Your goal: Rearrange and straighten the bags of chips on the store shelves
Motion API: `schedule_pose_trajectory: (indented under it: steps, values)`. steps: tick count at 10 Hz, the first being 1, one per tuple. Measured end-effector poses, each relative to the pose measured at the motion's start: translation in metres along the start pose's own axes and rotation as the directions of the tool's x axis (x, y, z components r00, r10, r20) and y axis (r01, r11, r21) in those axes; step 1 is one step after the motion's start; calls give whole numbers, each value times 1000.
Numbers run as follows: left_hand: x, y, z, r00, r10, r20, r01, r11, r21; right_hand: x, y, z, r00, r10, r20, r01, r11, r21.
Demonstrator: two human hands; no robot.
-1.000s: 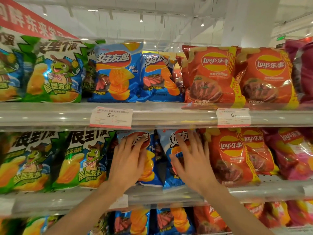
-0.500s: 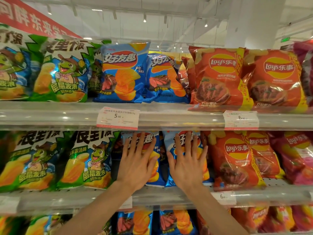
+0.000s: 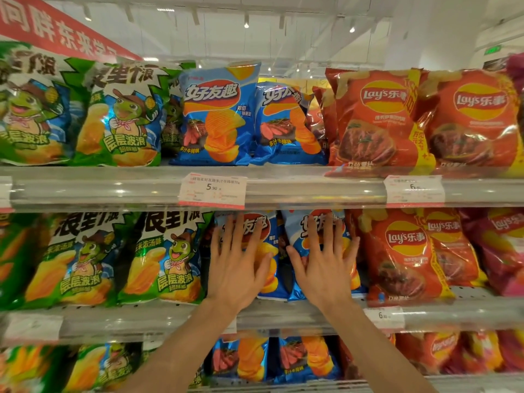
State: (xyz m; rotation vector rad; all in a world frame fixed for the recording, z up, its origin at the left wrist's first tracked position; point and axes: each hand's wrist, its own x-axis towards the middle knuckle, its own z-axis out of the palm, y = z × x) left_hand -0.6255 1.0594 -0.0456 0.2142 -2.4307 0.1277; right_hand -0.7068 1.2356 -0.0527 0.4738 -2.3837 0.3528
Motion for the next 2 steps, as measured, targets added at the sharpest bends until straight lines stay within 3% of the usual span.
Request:
schedule_pose_trajectory:
  steps: [2]
  values:
    - [-26, -17, -31, 988, -70, -136, 57, 993, -100, -19, -27, -27, 992, 92, -89, -88, 995, 53]
